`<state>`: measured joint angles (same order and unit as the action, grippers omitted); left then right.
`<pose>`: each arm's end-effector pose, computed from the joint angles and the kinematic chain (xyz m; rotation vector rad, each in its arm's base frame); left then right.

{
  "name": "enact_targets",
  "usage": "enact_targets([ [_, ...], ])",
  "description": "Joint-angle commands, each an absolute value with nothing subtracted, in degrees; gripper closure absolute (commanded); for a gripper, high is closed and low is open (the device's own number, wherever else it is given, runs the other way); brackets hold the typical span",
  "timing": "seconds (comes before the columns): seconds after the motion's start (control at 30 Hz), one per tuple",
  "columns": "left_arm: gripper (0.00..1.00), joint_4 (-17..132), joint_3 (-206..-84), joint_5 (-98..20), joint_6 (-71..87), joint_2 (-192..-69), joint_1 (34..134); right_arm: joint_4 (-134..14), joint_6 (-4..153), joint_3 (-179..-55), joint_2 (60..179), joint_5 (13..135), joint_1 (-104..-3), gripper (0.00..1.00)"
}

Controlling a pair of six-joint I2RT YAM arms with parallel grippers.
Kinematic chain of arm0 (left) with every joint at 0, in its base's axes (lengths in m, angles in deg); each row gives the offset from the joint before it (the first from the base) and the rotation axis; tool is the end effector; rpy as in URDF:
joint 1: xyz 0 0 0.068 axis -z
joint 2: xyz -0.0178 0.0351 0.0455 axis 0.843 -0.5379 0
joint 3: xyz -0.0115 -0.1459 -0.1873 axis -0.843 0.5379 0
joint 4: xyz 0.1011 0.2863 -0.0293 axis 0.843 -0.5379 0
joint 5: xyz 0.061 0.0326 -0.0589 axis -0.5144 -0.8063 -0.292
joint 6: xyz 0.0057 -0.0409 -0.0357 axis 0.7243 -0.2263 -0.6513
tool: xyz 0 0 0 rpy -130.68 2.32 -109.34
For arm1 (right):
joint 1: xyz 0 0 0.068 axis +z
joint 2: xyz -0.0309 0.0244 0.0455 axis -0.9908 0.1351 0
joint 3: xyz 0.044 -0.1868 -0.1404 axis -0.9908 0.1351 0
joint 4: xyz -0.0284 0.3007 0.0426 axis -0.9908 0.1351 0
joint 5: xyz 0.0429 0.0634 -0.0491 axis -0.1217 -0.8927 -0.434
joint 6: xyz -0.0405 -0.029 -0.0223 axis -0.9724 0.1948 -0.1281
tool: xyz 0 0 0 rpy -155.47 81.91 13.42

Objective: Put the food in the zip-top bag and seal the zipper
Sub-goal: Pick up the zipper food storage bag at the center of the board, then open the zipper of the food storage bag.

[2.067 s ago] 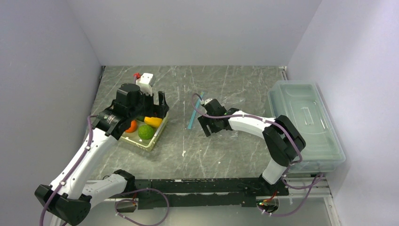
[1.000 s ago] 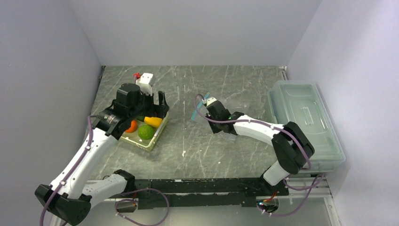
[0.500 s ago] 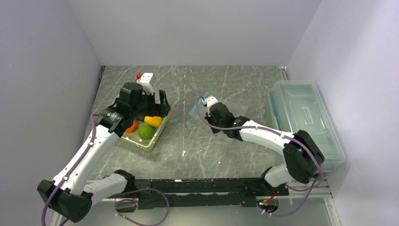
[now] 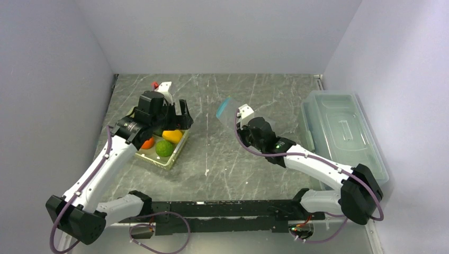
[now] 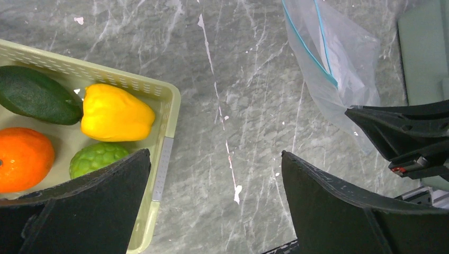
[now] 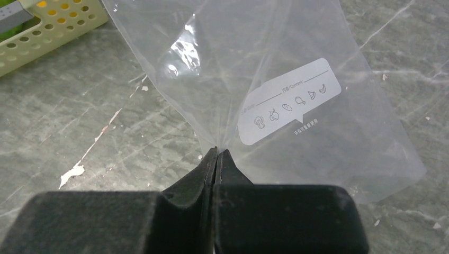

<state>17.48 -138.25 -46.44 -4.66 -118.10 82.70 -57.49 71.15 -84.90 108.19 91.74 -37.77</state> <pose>0.2653 -0.1255 0.3260 0.0260 2.2327 -0.4937 0.2363 0.2229 0.1952 -0.6330 2.0065 0.3281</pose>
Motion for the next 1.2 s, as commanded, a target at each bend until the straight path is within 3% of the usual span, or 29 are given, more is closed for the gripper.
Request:
enact_targets([
  [0.0, 0.01, 17.9, -141.2, -44.3, -8.8, -119.2, 81.9, -63.6, 69.1, -83.4, 105.7, 89.8, -37.3, 1.0],
  [0.37, 0.01, 21.1, -139.1, -39.1, -14.8, -122.1, 79.9, -69.9, 65.0, -78.5, 100.3, 84.1, -36.6, 1.0],
  [1.17, 0.13, 29.5, -136.9, -28.7, -25.1, -132.7, 77.9, -81.5, 61.2, -68.6, 94.5, 79.3, -33.3, 1.0],
])
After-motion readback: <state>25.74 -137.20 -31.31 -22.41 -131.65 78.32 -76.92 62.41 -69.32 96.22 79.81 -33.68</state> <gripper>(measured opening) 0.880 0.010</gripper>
